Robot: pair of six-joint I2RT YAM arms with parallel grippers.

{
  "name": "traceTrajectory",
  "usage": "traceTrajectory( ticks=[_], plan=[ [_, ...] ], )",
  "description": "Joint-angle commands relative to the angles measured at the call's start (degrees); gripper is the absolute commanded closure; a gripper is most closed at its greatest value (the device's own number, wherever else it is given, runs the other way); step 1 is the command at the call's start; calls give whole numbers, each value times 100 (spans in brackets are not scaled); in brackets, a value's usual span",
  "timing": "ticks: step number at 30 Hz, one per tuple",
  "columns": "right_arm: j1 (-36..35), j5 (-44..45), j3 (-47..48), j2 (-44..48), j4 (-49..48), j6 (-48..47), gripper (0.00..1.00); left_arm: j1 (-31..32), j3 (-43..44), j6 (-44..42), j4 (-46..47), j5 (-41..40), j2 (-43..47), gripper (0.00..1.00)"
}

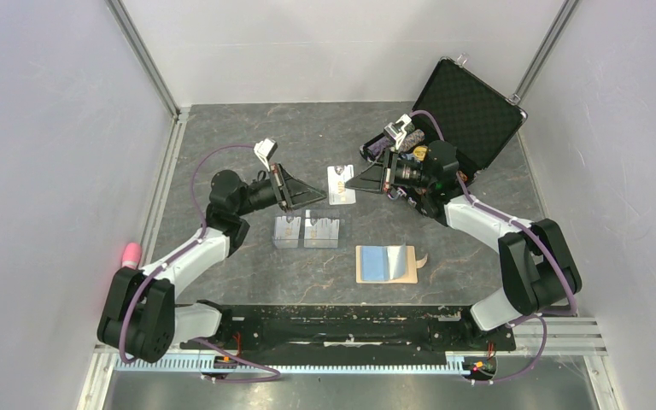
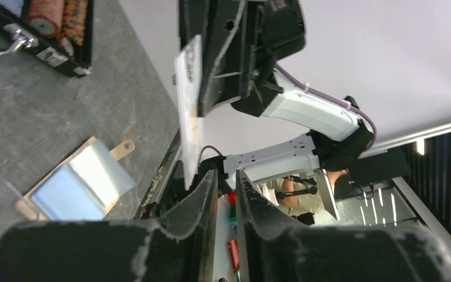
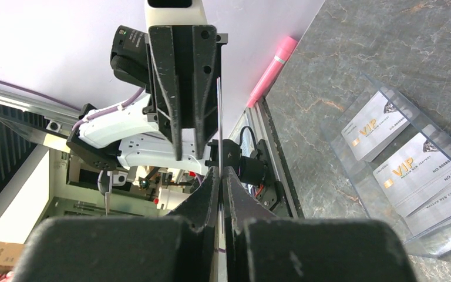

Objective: Put the credit cards into the card holder
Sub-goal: Place the credit card in the storage box.

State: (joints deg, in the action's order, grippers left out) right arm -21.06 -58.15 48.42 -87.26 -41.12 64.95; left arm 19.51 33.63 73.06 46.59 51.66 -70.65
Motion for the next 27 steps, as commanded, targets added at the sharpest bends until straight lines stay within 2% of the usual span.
traceTrajectory(
  ticks=[1,4,8,15,22,27],
  plan=[
    [-8,7,154,16,-256,59,100,4,488,-1399,-1777,-167,178,72],
    [-10,6,133,42,-267,76,100,3,658,-1767,-2323,-248,222,64],
    [-2,-3,97,32,-282,98,100,10,699,-1786,-2314,-182,124,62],
    [-4,-1,47,29,-317,128,100,52,811,-1697,-2072,-158,-89,68],
    [-3,14,9,11,-335,124,100,71,952,-1628,-1918,-77,-287,69],
    [-4,14,27,-15,-361,147,100,76,962,-1637,-1921,-68,-364,76]
  ],
)
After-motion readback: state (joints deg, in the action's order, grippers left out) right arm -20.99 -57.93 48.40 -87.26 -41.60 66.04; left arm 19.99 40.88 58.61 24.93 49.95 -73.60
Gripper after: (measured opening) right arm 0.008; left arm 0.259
